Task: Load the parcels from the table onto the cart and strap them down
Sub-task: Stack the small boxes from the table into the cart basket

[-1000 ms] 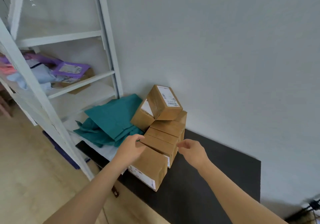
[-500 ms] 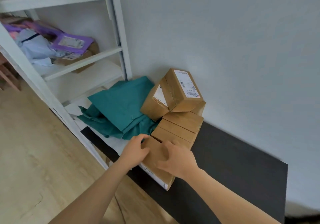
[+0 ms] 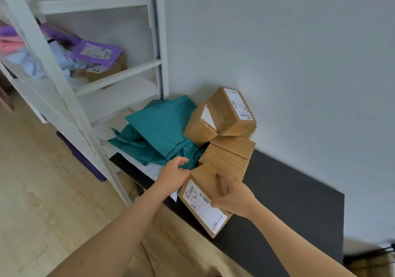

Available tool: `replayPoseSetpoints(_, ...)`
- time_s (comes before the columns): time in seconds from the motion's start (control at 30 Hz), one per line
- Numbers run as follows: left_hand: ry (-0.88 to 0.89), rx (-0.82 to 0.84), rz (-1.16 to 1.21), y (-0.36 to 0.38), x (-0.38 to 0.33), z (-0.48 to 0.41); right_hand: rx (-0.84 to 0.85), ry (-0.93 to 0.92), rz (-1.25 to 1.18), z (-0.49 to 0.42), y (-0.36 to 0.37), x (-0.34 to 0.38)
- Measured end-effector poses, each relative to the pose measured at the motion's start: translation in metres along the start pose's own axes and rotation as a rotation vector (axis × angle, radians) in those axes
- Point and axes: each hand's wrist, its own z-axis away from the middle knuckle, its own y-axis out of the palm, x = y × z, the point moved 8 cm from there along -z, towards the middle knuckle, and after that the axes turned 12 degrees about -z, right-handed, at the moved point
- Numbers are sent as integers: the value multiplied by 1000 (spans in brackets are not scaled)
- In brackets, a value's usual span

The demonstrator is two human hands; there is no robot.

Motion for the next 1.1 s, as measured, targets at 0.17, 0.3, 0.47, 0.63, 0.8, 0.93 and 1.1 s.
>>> replayPoseSetpoints(0.17,13,-50,176,2,-16,11,-42,96,-358,27,-23,-15)
replayPoseSetpoints(0.3,6,4,364,31,-27,24,-149,162,-636,52,-36,-43)
replayPoseSetpoints(0.47,-34,334,517,99,-49,49,-265,228,-910,90,-41,-89)
replayPoseSetpoints(0.63,-80,613,562,154,-89,83,-375,233,-1040,137,-58,-127)
replayPoseSetpoints(0.8,-28,702,462,205,-135,105,-476,218,-1155,185,-87,-175)
replayPoseSetpoints(0.93,74,742,397,256,-184,133,-558,206,-1222,227,-114,-227)
replayPoseSetpoints(1.1,180,767,329,339,-253,174,-634,195,-1295,281,-154,-319)
